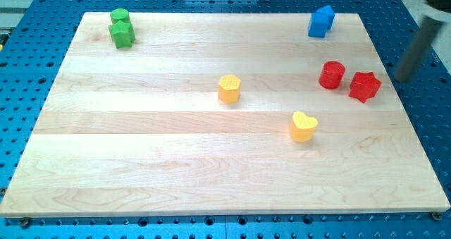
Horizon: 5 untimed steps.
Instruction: Push the green blocks to the top center
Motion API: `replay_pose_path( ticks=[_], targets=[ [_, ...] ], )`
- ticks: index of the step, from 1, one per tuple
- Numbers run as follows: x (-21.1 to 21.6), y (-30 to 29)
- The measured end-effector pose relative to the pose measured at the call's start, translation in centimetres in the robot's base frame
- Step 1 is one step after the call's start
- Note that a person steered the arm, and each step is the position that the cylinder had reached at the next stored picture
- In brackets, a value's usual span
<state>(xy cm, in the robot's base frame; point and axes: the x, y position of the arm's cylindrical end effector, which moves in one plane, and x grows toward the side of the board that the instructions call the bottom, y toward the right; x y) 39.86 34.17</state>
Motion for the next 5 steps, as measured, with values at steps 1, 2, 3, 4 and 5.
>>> replay_pose_path(
  ticks=[1,2,3,4,5],
  targets=[
    [3.6,-6.5],
    [1.8,-6.5],
    [1.1,-6.4],
    [3.4,-2.7],
    [6.6,-6.2]
  ],
)
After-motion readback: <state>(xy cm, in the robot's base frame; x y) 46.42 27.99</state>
